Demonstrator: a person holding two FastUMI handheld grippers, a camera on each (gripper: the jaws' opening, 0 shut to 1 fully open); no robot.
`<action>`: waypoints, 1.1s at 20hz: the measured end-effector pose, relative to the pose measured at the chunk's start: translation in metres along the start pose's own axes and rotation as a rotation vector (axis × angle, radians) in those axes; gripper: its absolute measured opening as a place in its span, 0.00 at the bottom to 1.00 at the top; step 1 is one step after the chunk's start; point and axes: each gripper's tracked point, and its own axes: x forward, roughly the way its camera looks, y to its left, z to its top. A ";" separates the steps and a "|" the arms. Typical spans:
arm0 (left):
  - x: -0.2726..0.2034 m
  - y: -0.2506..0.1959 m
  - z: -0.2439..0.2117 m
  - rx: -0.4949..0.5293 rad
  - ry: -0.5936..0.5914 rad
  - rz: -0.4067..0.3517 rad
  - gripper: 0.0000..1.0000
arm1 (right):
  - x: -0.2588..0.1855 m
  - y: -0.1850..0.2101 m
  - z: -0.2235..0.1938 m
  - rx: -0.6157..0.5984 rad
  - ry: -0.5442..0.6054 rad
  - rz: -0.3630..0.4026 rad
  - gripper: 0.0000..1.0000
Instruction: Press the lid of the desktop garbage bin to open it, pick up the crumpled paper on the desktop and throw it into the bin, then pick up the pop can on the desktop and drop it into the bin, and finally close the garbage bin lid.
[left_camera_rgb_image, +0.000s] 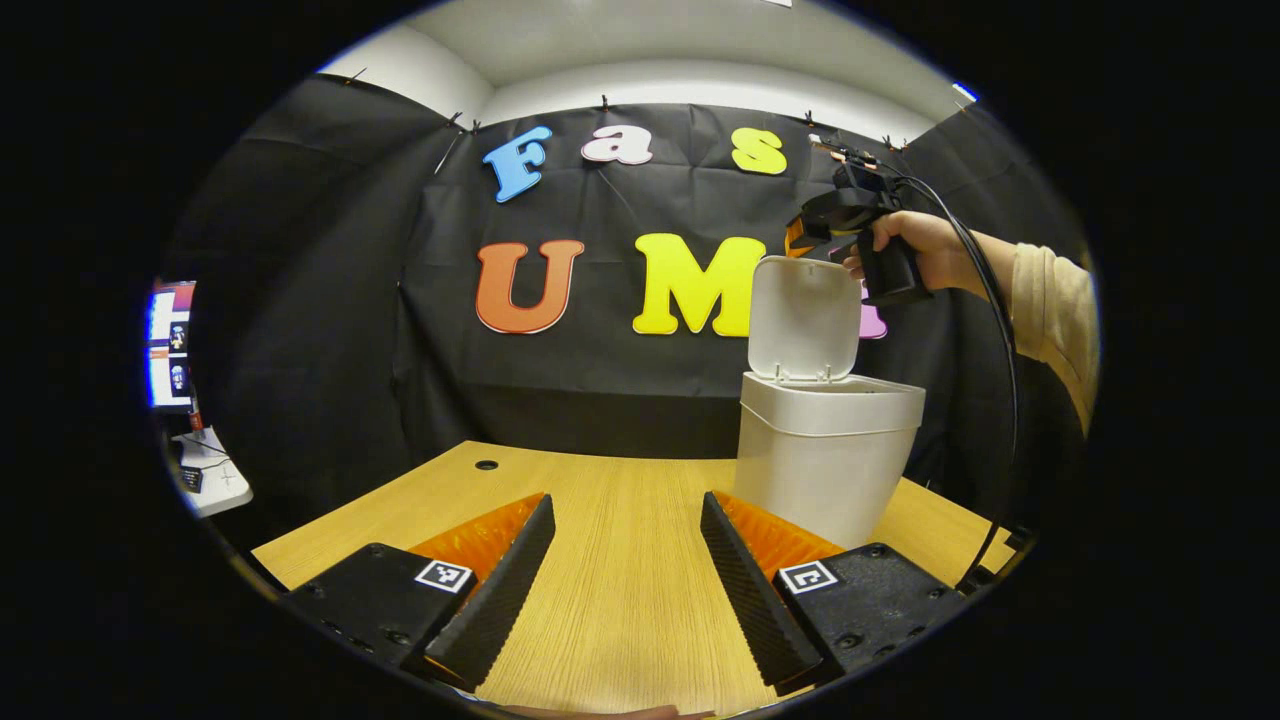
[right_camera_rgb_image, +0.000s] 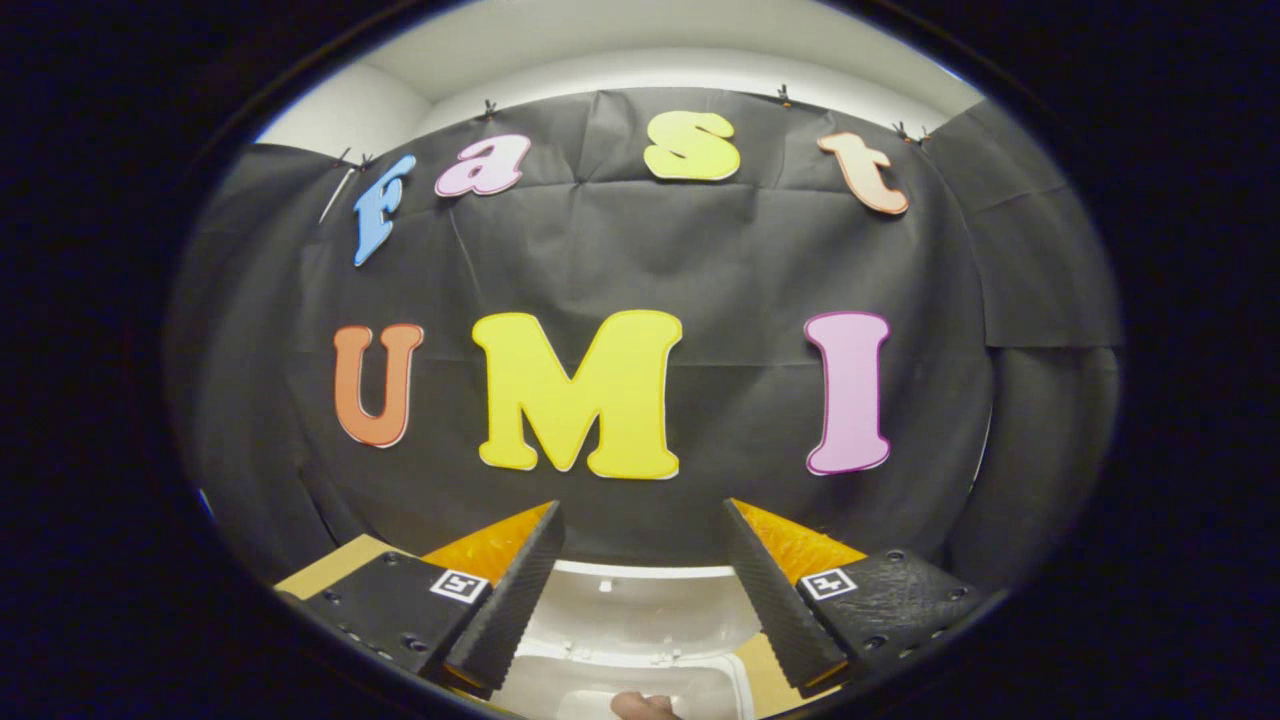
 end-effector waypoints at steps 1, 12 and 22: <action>0.000 -0.001 -0.002 -0.004 0.005 -0.006 0.95 | -0.005 -0.001 -0.003 0.002 0.010 0.003 0.95; 0.004 0.009 -0.002 0.023 0.000 0.039 0.95 | -0.060 -0.021 -0.048 0.028 0.074 -0.002 0.96; 0.011 -0.012 0.003 0.067 -0.001 0.041 0.95 | -0.083 -0.029 -0.126 0.112 0.234 0.014 0.96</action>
